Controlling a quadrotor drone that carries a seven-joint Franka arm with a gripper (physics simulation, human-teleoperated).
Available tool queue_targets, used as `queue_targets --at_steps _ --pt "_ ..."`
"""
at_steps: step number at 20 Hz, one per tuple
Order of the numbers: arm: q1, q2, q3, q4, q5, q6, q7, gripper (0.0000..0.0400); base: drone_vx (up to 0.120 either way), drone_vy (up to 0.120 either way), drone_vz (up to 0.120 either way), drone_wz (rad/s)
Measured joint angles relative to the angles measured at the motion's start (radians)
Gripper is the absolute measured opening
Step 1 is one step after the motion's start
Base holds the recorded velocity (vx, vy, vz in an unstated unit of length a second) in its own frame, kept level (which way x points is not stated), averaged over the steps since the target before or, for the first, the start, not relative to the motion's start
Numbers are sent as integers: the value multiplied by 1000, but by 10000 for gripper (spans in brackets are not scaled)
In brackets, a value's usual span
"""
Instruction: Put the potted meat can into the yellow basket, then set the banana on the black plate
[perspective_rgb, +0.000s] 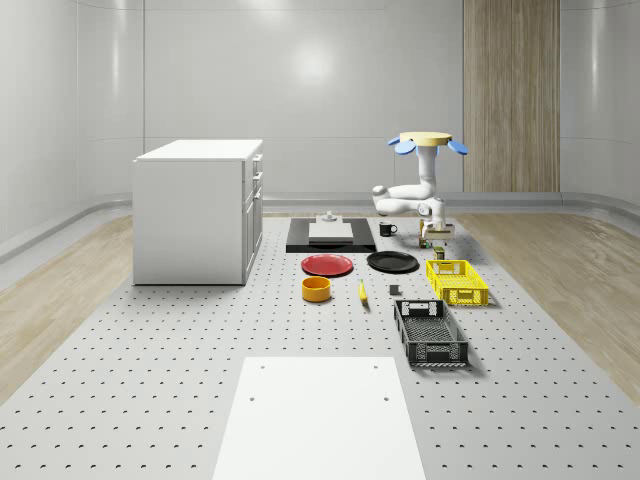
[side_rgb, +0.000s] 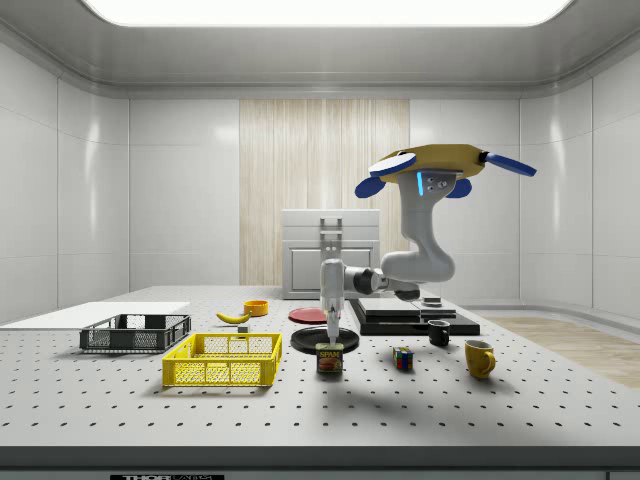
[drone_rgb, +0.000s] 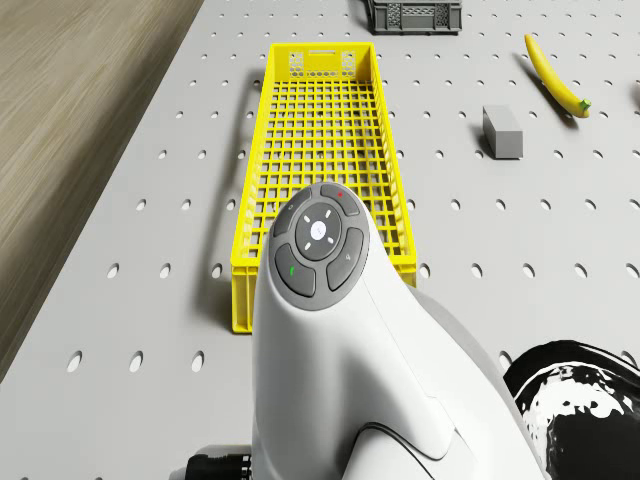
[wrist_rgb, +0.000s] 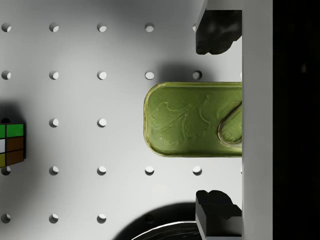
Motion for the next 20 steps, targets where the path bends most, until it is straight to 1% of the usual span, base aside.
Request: queue_targets --at_steps 5,8,20 --pt "-2 -20 -54 12 -47 37 -3 400 0 0 0 0" --pt "-5 -29 -76 17 -66 53 -4 400 0 0 0 0" --pt "-13 -50 -108 28 -92 86 -2 400 0 0 0 0"
